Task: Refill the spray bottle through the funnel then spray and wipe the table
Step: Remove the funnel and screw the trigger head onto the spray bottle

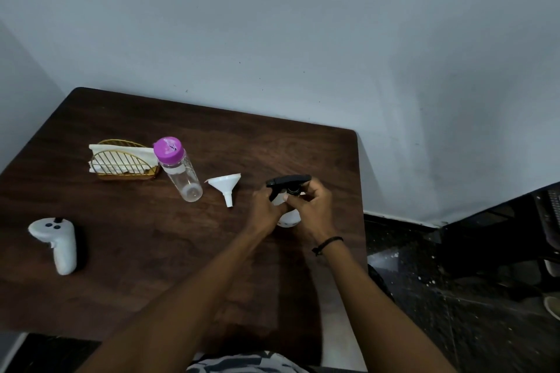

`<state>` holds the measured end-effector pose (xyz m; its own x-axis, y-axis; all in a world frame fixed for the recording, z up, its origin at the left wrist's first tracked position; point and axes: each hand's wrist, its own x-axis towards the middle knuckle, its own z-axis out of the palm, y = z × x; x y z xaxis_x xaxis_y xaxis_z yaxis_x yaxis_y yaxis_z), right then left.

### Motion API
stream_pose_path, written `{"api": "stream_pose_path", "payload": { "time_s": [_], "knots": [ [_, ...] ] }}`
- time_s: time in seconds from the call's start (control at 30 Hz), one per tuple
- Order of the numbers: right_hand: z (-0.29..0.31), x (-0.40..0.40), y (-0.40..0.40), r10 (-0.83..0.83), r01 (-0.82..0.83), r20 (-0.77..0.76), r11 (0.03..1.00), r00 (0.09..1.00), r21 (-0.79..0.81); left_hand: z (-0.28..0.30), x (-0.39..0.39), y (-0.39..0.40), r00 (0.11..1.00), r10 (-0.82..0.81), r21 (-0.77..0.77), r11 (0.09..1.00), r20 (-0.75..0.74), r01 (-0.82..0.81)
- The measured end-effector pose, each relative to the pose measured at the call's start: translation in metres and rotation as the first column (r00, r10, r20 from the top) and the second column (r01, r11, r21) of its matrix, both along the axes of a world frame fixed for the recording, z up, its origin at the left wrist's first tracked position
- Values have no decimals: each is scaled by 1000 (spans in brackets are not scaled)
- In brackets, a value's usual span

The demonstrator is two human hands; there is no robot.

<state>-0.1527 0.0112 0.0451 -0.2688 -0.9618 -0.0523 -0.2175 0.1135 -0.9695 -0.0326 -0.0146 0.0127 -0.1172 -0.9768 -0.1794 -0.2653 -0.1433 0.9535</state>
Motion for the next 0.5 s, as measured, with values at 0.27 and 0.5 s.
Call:
{"api": "stream_pose_path", "payload": {
  "time_s": [0.27, 0.5],
  "knots": [
    [-7, 8, 0, -95, 95, 5, 995, 995, -14, -3, -7, 1, 961, 107, 154, 986, -254, -69],
    [-14, 21, 6, -161, 153, -72, 982, 984, -107, -9, -6, 4, 966, 99, 93, 993, -238, -79]
  ]
}}
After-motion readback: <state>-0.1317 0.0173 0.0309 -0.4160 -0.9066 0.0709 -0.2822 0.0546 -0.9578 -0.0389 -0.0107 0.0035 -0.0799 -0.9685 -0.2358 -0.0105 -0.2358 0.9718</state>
